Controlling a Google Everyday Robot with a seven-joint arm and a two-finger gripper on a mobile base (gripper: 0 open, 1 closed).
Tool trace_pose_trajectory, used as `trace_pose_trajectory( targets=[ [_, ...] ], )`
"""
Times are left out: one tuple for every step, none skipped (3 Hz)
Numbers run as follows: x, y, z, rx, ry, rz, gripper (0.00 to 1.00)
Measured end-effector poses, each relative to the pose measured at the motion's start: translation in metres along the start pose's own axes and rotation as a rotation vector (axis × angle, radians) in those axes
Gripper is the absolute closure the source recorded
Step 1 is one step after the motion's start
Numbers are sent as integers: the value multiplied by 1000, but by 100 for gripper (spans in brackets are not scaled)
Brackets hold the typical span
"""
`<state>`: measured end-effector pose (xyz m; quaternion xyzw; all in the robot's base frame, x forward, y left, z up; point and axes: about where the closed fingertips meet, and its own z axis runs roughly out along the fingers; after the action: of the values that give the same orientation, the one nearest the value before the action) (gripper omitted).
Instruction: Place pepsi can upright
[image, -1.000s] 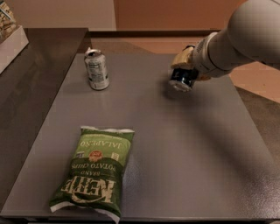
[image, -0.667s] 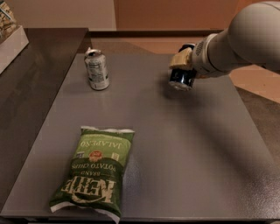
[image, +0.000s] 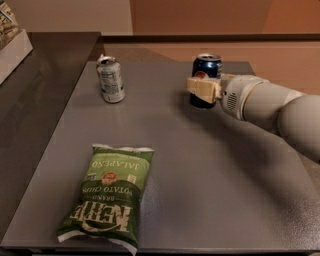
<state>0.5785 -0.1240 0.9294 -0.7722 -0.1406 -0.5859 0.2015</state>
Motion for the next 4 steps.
trace_pose_trajectory(
  targets=[
    [0,-3,-1,6,38,-65,100],
    [-15,0,4,-19,79,-156,100],
    [-23,8,7,-61,134,-217,100],
    [-27,13,8,-90,178,-235,82]
  ],
)
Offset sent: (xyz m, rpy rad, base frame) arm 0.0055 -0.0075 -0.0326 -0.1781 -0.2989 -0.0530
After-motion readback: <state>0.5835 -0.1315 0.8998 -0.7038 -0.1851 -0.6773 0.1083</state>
